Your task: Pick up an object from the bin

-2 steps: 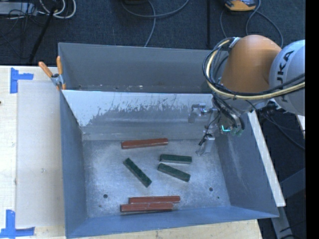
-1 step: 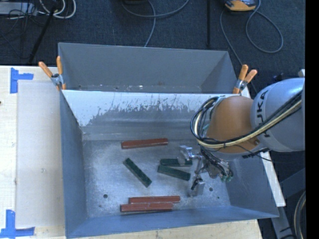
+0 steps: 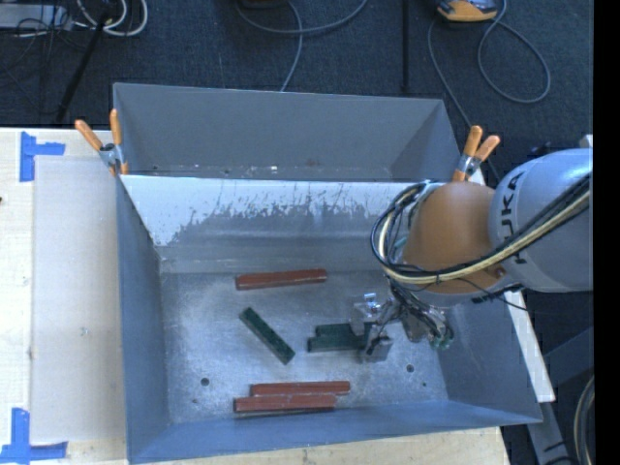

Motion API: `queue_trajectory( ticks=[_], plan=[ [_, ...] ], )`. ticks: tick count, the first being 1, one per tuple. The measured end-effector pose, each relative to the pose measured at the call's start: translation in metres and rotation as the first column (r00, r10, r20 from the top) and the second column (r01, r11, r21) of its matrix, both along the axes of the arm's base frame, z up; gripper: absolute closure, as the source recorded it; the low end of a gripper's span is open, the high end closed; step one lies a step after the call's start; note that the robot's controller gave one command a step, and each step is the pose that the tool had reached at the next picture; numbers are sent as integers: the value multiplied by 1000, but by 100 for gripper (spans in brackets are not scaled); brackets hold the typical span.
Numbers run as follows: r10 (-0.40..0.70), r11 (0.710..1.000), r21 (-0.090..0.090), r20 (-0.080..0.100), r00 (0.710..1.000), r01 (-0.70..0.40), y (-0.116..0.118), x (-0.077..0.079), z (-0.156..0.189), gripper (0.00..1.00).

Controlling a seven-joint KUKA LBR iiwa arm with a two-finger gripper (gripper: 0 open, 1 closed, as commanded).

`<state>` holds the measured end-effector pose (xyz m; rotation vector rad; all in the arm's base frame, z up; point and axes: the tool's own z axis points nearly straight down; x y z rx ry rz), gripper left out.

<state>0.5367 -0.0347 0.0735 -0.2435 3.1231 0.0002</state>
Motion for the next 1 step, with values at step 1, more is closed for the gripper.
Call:
queue_trajectory(
  ticks=[1],
  plan=[
    [6, 1000, -2, 1, 1000, -6, -24, 19, 133, 100]
  ],
)
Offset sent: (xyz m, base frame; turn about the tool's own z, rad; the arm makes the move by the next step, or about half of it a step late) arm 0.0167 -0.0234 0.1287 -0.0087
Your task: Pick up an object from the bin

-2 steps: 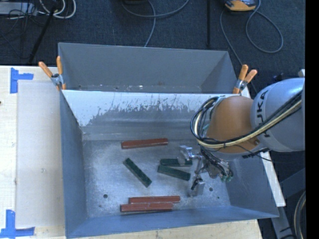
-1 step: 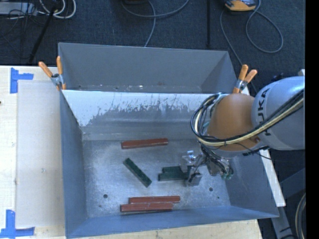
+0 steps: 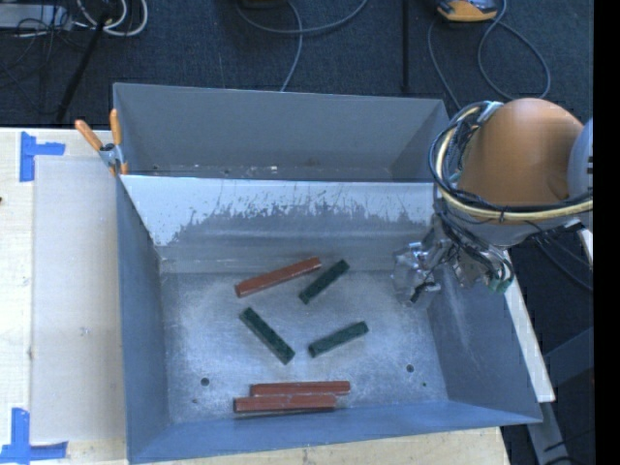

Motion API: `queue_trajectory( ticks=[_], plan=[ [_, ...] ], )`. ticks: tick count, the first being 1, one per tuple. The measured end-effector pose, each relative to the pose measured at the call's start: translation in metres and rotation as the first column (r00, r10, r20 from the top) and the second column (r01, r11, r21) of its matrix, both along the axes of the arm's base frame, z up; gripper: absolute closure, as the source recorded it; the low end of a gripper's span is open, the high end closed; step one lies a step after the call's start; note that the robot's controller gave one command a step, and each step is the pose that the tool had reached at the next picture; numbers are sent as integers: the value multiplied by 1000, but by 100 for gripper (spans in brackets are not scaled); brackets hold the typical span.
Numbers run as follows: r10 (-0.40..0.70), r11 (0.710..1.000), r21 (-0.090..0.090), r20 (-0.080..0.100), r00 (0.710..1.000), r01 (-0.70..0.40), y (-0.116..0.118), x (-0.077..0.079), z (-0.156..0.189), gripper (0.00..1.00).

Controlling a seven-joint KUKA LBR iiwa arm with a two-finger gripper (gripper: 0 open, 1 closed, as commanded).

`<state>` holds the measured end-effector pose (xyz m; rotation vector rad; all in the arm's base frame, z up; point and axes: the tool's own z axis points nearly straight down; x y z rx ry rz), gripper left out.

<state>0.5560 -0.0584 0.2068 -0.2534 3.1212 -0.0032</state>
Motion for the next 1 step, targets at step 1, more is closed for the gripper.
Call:
queue_trajectory(
  ticks=[1],
  plan=[
    [-1, 1000, 2, -9, 1000, 1, 0, -2, -5, 0]
  ],
)
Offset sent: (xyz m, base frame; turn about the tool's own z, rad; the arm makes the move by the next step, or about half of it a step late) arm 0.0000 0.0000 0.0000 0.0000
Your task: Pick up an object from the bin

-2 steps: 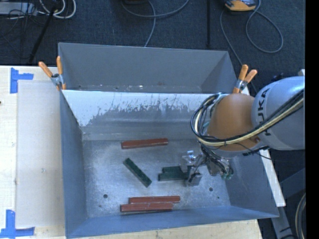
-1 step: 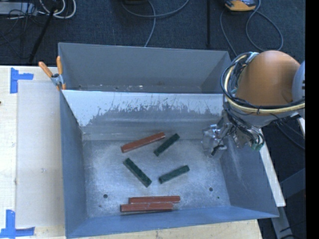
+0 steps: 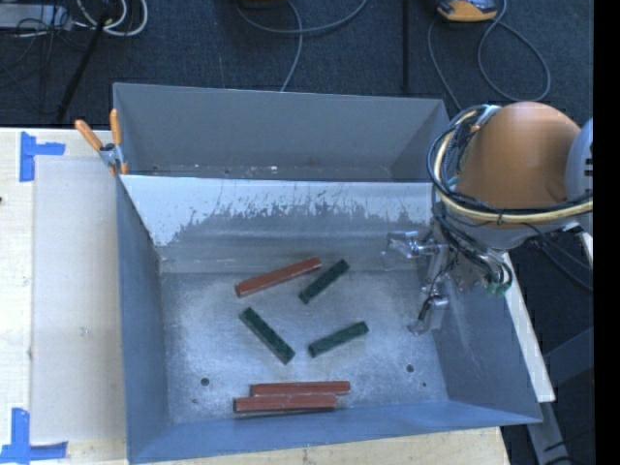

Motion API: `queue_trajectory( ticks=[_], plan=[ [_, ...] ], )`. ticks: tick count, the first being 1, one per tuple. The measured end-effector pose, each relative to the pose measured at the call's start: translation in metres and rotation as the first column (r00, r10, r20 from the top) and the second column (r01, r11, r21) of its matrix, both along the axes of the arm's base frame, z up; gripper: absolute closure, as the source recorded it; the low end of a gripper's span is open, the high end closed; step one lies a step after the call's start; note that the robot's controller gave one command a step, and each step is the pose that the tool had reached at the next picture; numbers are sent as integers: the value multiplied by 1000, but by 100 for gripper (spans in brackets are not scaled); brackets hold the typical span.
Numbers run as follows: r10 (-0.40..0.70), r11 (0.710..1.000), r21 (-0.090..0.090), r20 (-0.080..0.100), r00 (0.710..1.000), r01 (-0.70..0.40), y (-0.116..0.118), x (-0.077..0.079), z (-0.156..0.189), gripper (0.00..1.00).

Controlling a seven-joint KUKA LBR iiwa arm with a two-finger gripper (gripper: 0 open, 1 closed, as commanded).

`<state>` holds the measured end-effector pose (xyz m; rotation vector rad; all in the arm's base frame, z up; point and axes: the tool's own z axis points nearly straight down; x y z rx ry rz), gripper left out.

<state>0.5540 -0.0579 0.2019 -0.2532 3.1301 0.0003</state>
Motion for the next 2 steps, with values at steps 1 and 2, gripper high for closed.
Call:
queue_trajectory(
  ticks=[1, 2],
  plan=[
    [-40, 999, 2, -11, 999, 40, 47, -28, -137, 0],
    [-40, 999, 0, -2, 999, 40, 45, -25, -132, 100]
  ],
)
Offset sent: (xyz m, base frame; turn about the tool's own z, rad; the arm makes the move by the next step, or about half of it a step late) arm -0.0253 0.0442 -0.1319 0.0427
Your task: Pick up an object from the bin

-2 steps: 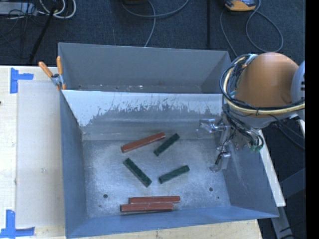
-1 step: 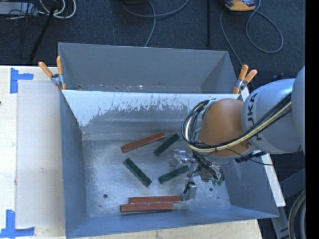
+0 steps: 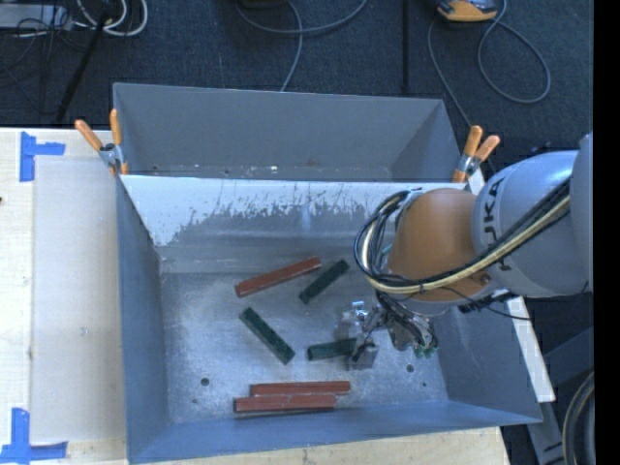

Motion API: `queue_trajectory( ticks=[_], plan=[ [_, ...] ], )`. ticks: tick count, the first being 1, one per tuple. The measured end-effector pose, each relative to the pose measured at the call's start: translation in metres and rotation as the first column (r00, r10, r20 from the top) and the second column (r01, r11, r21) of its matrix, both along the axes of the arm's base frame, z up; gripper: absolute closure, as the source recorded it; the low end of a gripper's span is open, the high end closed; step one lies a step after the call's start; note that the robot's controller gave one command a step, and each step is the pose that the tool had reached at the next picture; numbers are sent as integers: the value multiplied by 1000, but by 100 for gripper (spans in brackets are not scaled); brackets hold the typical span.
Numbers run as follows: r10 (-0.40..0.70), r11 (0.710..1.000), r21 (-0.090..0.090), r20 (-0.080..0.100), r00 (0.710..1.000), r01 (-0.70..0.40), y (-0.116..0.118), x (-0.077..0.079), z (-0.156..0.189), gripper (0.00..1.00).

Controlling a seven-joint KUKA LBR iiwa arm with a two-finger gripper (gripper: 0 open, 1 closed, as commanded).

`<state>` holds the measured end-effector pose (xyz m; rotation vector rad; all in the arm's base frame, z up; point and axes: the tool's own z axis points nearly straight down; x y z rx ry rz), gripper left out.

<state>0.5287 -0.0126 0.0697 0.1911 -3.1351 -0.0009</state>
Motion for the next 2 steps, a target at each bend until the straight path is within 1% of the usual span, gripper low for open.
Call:
queue_trajectory(
  ticks=[1, 2],
  plan=[
    [40, 999, -1, 11, 999, -40, 9, 27, 116, 100],
    [70, 998, 0, 11, 997, -70, 39, 47, 198, 100]
  ],
)
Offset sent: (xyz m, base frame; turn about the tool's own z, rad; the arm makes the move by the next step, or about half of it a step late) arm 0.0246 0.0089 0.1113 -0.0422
